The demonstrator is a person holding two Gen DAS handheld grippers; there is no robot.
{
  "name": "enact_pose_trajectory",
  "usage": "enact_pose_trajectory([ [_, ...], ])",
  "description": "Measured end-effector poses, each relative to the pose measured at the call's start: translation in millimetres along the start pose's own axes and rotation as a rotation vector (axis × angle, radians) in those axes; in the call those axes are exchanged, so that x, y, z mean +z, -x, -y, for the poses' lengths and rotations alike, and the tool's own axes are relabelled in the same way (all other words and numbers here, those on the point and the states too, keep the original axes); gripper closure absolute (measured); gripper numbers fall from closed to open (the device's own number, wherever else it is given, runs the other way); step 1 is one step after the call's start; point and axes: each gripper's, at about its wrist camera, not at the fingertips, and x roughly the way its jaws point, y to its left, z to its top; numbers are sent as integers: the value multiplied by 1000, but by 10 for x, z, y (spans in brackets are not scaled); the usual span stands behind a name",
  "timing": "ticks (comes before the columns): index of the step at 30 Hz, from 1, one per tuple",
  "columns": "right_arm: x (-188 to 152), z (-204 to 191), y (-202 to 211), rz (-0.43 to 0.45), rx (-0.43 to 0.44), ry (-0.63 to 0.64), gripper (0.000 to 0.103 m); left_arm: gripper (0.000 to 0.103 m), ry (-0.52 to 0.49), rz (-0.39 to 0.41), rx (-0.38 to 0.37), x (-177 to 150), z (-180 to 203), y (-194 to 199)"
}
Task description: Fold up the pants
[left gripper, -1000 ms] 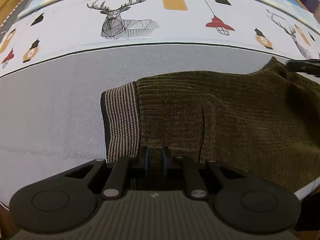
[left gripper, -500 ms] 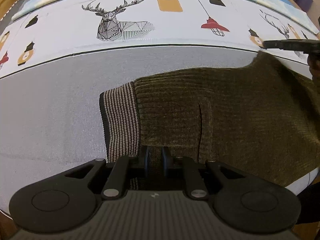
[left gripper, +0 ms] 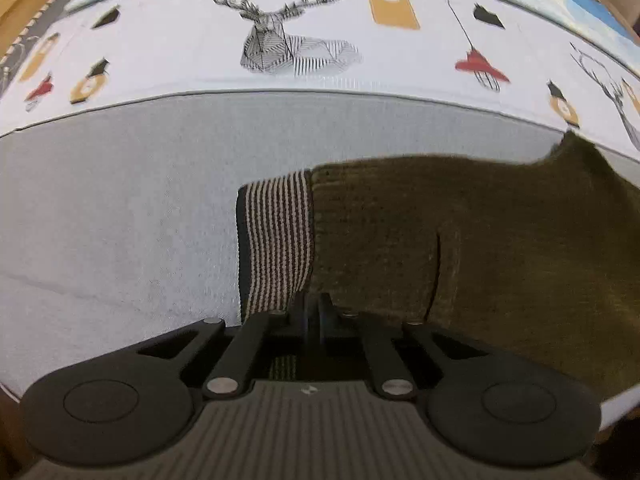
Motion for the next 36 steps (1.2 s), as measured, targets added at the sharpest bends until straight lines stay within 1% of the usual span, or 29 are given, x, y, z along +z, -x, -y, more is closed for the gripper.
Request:
enact_pose_trajectory([
  [1,-8,184,183,25,-39,-46,84,95,-3,24,25,14,81,79],
  [2,-39,401,414,53,-84,-100,82,95,-26,68,44,19,200,185],
  [3,-90,626,649,78,-125,-150,81,94,-53,113,41,14,324,282],
  [5,-252,1027,1045,115,-206,-224,81,91,-87,165,9,-11,548,401],
  [6,-355,1224,1232,126,-251,-251,81,91,-110,184,-13,-7,703,465],
  [8,-603,1637,1577,126,-358,-316,81,91,-157,224,-33,-9,962,567],
  [10,-844,2016,1883,139,-455,-411,81,91,-198,280,-30,-41,1259,705],
  [12,-1135,2366,2197,169,-560,-526,81,91,-207,367,-15,-95,1514,957],
  [13,-1282,2501,2311,187,-590,-580,79,91,-213,426,-28,-152,1630,1146],
  [14,-1433,2642,2427,202,-610,-630,79,90,-222,467,-54,-209,1720,1291],
  [16,-1667,2858,2512,165,-626,-705,79,83,-251,531,-120,-354,1959,1569],
  [17,-1748,2964,2534,150,-611,-751,79,82,-271,554,-140,-419,2073,1646],
  [19,-1839,3087,2525,158,-552,-821,77,81,-302,589,-174,-562,2317,1687],
  [20,-1872,3121,2477,153,-524,-855,68,81,-302,584,-193,-619,2409,1637],
  [21,-1915,3163,2413,140,-496,-891,63,81,-304,551,-219,-652,2515,1546],
  [22,-1963,3208,2327,122,-466,-930,61,81,-304,507,-228,-651,2610,1452],
  [23,-1997,3247,2307,109,-444,-958,61,81,-301,485,-224,-652,2691,1404],
  [24,-2026,3274,2232,98,-429,-989,61,81,-314,492,-225,-648,2776,1390],
  [26,-2050,3304,2097,84,-413,-1035,61,81,-371,523,-219,-641,2889,1363],
  [27,-2050,3293,2075,79,-413,-1045,61,81,-395,532,-203,-646,2929,1332],
  [29,-2036,3296,1975,63,-430,-1051,61,81,-412,511,-191,-655,2963,1241],
  [31,-2060,3296,1944,47,-487,-1054,61,81,-406,499,-194,-625,2951,1182],
  [32,-2084,3305,1917,42,-510,-1068,63,81,-406,503,-195,-618,2927,1170],
  [34,-2085,3304,1895,61,-516,-1096,61,81,-407,511,-191,-632,2782,1202],
  [36,-2040,3272,1863,69,-537,-1066,61,81,-399,513,-184,-628,2696,1216],
])
